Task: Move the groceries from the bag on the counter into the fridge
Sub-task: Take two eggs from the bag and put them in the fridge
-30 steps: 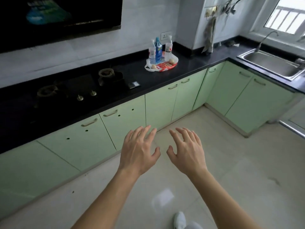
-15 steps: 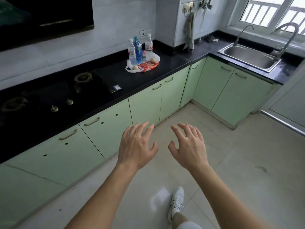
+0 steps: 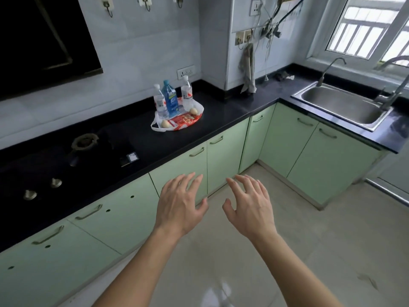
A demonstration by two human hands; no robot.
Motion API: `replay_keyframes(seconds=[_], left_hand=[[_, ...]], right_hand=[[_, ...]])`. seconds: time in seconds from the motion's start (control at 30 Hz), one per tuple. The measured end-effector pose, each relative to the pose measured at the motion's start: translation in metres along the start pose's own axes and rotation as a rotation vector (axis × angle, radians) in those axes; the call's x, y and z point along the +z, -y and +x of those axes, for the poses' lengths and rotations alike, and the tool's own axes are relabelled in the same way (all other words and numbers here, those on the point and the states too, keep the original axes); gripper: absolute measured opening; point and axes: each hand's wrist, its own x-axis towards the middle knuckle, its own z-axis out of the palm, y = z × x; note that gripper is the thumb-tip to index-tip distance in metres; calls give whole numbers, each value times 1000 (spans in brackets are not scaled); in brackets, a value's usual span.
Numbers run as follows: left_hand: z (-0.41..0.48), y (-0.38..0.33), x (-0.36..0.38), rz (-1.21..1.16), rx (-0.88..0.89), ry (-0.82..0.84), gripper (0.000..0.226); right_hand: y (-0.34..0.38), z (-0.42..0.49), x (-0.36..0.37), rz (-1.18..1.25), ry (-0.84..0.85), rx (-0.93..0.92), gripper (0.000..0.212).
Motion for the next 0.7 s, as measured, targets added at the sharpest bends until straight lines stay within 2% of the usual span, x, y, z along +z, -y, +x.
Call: replay_keyframes(seconds=[0.37, 0.7], left_hand=[[106, -6, 38, 7, -53, 22, 59], [235, 32, 78, -58, -100, -7, 59]], right_hand=[[-49, 106, 36, 53, 51, -45, 53], [-69, 230, 81, 41, 68, -50, 53]])
